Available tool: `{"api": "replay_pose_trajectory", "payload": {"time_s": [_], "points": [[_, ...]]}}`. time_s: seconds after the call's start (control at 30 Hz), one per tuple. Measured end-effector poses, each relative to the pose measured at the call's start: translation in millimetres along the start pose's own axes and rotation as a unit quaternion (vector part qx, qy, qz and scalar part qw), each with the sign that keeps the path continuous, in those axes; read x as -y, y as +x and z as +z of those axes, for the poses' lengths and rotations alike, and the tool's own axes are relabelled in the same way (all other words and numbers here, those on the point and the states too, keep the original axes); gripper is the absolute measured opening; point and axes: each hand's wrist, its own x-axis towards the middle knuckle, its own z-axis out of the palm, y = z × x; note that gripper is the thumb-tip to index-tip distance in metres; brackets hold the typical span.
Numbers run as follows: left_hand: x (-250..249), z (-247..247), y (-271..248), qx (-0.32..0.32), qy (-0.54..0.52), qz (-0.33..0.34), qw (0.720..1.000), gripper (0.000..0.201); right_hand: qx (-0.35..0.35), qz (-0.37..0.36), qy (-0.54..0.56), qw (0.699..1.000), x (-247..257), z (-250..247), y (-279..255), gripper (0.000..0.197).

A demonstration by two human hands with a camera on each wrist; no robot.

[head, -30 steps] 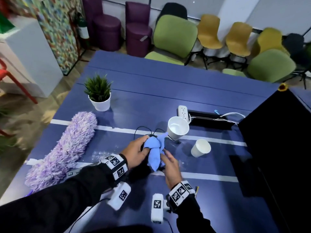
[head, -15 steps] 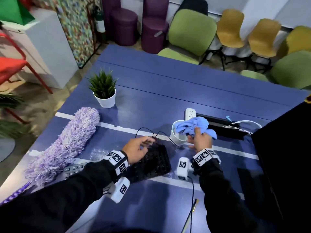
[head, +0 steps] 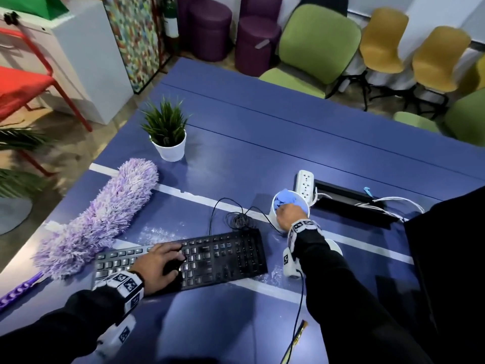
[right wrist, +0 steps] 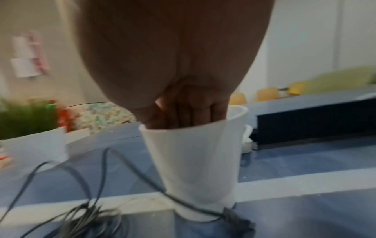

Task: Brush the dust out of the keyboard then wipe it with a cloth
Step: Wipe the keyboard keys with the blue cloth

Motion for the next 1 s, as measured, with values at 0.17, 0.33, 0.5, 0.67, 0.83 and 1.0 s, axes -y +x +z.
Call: {"api": "replay_pose_trajectory", "payload": {"time_s": [0.17, 0.33, 0.5, 0.67, 0.83, 1.0], "points": [[8, -2, 3, 0.027, -0.019, 0.011, 0.999, 0.050, -0.103, 0.032, 0.146, 0.983, -15, -24, -17, 0.035], [9, -1, -1, 0.032, 0.007, 0.030, 0.999, 0.043, -0.237, 0.168, 0.283, 0.914, -53, 29, -109, 0.030], [-2, 3, -7, 0.084, 0.110, 0.004, 0.990, 0.087, -0.131, 0.339, 0.269, 0.892, -94, 148, -200, 0.020], [-12, -4, 13, 0.106, 0.171, -0.052, 0.978, 0.140, -0.086, 0.393, 0.285, 0.870, -95, 188, -245, 0.036], [-31, -16, 27, 0.156, 0.223, -0.007, 0.962, 0.146, -0.105, 0.385, 0.265, 0.878, -81, 191, -244, 0.037], [-43, -7, 18, 0.168, 0.292, 0.021, 0.941, 0.141, -0.074, 0.392, 0.235, 0.887, -79, 194, -238, 0.024]]}}
